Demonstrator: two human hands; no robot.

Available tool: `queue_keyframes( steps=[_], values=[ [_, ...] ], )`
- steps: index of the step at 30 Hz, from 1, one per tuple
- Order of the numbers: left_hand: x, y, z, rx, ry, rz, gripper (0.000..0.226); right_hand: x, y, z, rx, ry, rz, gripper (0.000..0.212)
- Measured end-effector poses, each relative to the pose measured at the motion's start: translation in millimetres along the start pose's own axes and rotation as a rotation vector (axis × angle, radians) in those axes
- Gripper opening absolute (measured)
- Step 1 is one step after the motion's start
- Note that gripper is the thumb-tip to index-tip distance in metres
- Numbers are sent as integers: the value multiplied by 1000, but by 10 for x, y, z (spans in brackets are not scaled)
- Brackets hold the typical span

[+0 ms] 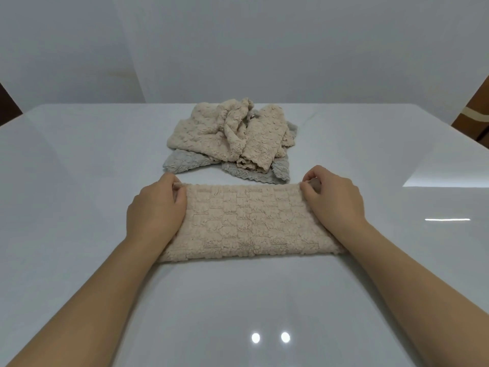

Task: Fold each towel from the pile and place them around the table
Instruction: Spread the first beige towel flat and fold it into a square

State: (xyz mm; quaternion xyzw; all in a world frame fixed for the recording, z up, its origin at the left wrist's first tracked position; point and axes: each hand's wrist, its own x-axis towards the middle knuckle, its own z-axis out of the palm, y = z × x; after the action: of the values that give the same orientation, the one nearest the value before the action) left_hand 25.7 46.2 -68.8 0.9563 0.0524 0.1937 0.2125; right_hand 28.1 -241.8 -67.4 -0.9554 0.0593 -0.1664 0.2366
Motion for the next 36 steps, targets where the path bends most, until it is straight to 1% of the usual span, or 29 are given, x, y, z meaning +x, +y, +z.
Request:
queue_keyframes(
  steps=[3, 6, 8, 11, 13, 16, 17, 19, 21, 22, 24, 26, 31, 36],
  values=[
    [0, -11, 28, 55, 4, 31, 15, 6, -12, 21, -88, 10, -14, 12],
    [1, -2, 32, 87, 23, 35, 14, -1, -17, 31, -114, 24, -16, 23],
    [-7, 1, 33, 110, 39, 29, 22, -9, -11, 43, -165, 55, -33, 27],
    [-22, -29, 35, 151, 62, 59, 33, -13, 8, 77, -207, 83, -63, 27],
    [-20, -27, 21, 174, 62, 130, 41, -3, 22, 113, -222, 99, -100, 28],
    [-90, 158, -23, 133, 60, 343, 46, 4, 20, 147, -250, 98, -104, 31],
    [-144, 288, -42, 105, 5, 411, 49, 2, 15, 151, -249, 96, -102, 33],
    [-277, 581, -30, 80, -194, 504, 57, -3, 7, 155, -241, 88, -109, 36],
    [-383, 806, 84, 97, -375, 550, 60, -2, -2, 140, -227, 72, -109, 38],
    [-410, 877, 152, 113, -435, 565, 62, -5, -5, 131, -222, 56, -102, 38],
    [-404, 903, 263, 134, -500, 549, 63, -10, -7, 109, -201, 11, -89, 38],
    [-362, 821, 307, 171, -528, 495, 63, -15, -16, 82, -169, -44, -71, 38],
    [-369, 533, 235, 220, -500, 424, 62, -18, -39, 29, -133, -139, -25, 40],
    [-363, 298, 145, 221, -469, 322, 72, -18, -18, 17, -147, -152, -16, 39]
  ],
)
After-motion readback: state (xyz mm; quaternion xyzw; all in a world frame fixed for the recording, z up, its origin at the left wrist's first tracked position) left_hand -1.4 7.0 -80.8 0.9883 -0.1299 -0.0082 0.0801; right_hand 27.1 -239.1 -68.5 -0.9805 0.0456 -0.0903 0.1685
